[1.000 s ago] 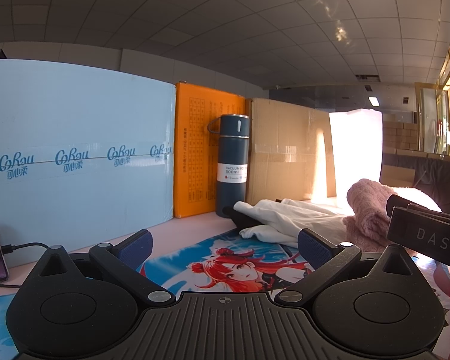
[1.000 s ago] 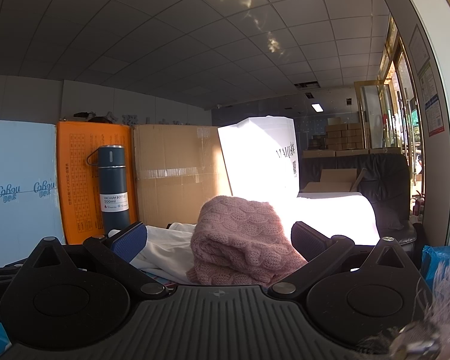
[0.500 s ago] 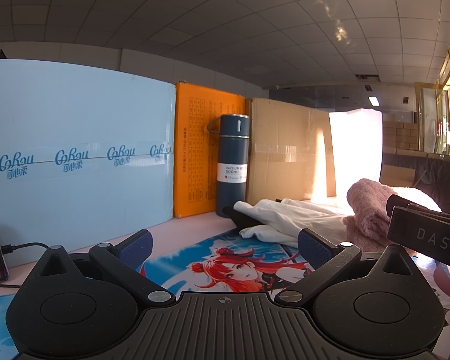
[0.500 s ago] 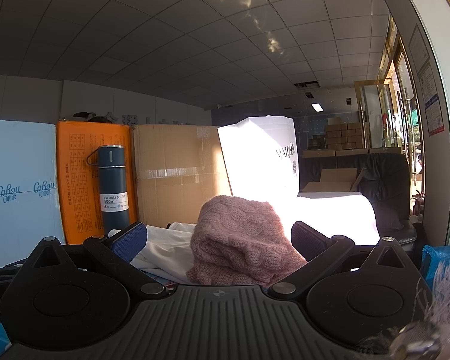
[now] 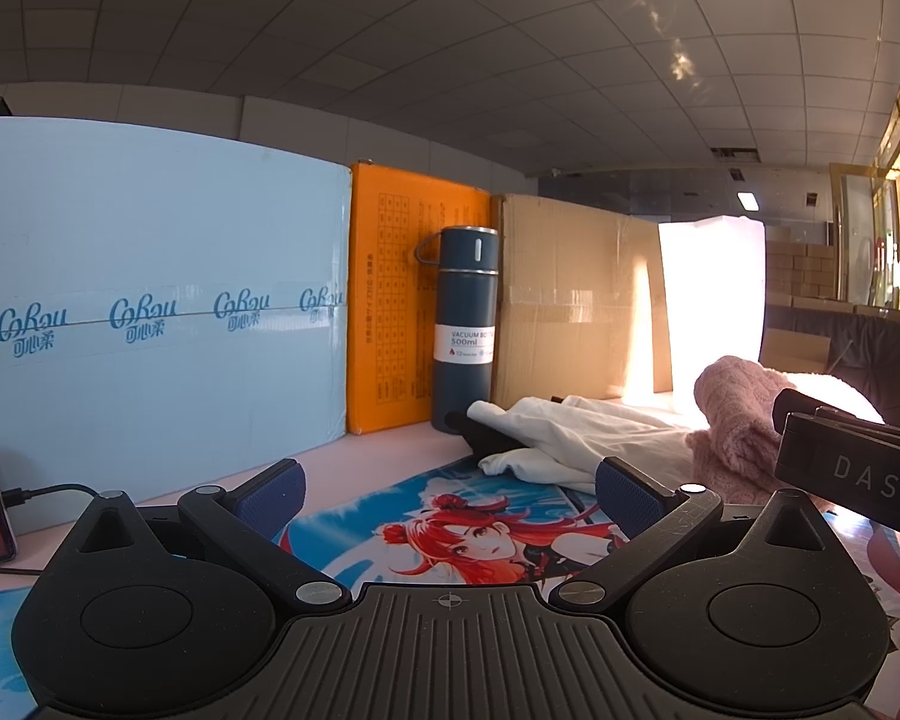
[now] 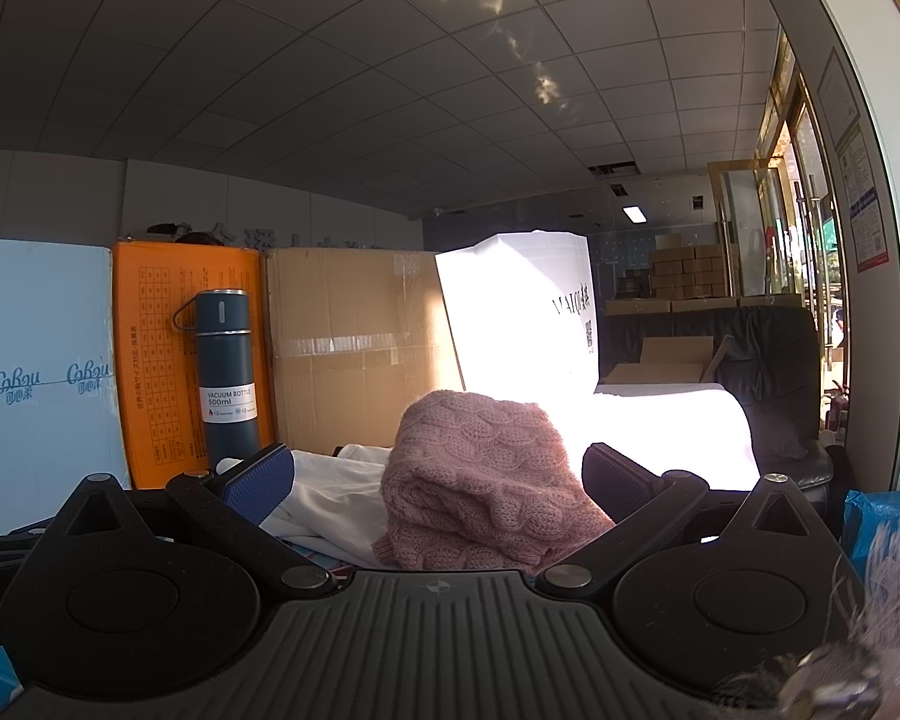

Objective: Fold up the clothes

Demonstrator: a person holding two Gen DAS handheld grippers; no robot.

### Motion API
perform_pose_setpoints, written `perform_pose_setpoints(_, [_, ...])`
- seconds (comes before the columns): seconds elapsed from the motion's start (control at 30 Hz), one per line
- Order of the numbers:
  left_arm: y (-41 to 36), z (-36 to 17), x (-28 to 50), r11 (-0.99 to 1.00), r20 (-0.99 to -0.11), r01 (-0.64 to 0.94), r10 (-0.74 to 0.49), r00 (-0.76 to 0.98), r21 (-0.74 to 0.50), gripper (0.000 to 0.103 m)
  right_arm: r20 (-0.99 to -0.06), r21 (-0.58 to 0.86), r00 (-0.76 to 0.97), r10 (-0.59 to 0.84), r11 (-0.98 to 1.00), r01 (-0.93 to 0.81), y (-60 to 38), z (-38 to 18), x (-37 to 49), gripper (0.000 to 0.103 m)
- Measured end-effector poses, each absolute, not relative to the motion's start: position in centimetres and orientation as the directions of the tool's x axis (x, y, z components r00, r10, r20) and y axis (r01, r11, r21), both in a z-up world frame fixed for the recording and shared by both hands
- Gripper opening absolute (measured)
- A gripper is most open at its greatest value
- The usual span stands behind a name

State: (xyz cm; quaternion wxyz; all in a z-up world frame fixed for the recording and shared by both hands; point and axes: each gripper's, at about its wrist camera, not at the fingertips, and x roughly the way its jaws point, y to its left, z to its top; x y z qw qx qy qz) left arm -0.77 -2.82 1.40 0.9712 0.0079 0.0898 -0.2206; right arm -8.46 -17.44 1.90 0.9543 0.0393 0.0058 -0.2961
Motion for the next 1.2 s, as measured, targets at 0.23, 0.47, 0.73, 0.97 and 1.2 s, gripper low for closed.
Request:
perform_pose_setpoints(0.23, [-2.88, 1.42, -0.75, 0.902, -0.178, 0.431, -0.428, 0.886, -0.024, 0.103, -0.035, 0.071, 0.824, -0.566, 0.821, 0.566, -17.39, 1.91, -8.45, 0.103])
perform_pose_setpoints(0.47, [-2.87, 1.41, -0.72, 0.902, -0.178, 0.432, -0.428, 0.886, -0.024, 0.103, -0.036, 0.069, 0.825, -0.564, 0.822, 0.566, -17.40, 1.88, -8.47, 0.103])
perform_pose_setpoints(0.73, [-2.89, 1.43, -0.71, 0.901, -0.178, 0.434, -0.431, 0.885, -0.023, 0.103, -0.038, 0.065, 0.827, -0.562, 0.824, 0.563, -17.37, 1.90, -8.45, 0.103])
perform_pose_setpoints(0.97, [-2.88, 1.42, -0.74, 0.900, -0.179, 0.435, -0.432, 0.884, -0.023, 0.103, -0.039, 0.065, 0.827, -0.561, 0.824, 0.563, -17.33, 1.97, -8.46, 0.103])
perform_pose_setpoints(1.2, [-2.89, 1.41, -0.74, 0.900, -0.178, 0.436, -0.433, 0.884, -0.022, 0.103, -0.039, 0.065, 0.827, -0.560, 0.825, 0.562, -17.37, 1.97, -8.38, 0.103])
